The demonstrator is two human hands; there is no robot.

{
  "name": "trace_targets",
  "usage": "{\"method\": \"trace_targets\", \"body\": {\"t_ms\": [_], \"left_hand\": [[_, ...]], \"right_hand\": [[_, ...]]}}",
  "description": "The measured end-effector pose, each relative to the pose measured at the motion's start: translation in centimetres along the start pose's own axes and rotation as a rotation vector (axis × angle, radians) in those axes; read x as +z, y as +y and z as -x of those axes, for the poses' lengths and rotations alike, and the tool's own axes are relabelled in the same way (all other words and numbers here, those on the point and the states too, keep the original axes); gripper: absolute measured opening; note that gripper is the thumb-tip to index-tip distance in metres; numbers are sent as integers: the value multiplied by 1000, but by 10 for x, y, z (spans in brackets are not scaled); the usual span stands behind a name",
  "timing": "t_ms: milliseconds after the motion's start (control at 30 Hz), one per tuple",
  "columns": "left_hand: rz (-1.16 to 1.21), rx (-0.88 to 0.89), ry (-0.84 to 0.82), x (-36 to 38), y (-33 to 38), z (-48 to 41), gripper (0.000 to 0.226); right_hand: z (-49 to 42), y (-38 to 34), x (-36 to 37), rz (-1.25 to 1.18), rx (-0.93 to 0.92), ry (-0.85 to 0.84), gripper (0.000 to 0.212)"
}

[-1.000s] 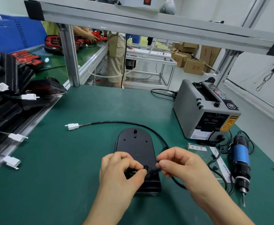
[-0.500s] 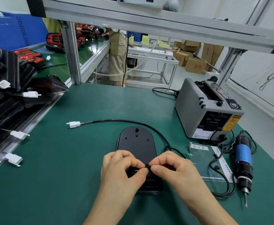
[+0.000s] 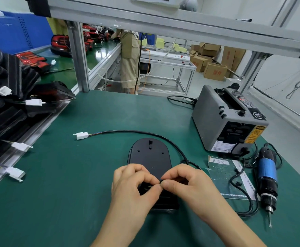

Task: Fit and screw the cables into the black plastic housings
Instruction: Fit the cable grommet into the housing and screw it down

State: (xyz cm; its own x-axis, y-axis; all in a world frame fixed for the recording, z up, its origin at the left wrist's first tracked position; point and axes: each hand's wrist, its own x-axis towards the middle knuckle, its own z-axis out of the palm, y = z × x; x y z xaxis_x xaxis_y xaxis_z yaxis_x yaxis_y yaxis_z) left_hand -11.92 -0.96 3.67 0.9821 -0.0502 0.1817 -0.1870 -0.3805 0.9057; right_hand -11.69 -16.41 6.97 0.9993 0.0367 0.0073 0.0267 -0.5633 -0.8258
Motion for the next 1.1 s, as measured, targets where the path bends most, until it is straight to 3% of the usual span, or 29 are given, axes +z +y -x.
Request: {"method": "trace_targets", "body": {"t_ms": [267,600,767,867,1100], "left_hand": [[-12,132,-175,-33,-11,-5,23],[-62,210,-178,-30,-18,-9,12],[-70,209,-180,-31,-21,-10,20],[-60,201,-176,-30,-20,-10,10],[-53,198,-175,-29,-22,-9,10]], "right_hand": [[-6,-1,-6,1,38,-83,24],[-31,-15,-19,125,142,-358,13],[-54,-30,-25,362,119,-542,9],[-64,-41,-25,522,92,-635,12],[-73,-58,-21,760,89,-726,14]]}}
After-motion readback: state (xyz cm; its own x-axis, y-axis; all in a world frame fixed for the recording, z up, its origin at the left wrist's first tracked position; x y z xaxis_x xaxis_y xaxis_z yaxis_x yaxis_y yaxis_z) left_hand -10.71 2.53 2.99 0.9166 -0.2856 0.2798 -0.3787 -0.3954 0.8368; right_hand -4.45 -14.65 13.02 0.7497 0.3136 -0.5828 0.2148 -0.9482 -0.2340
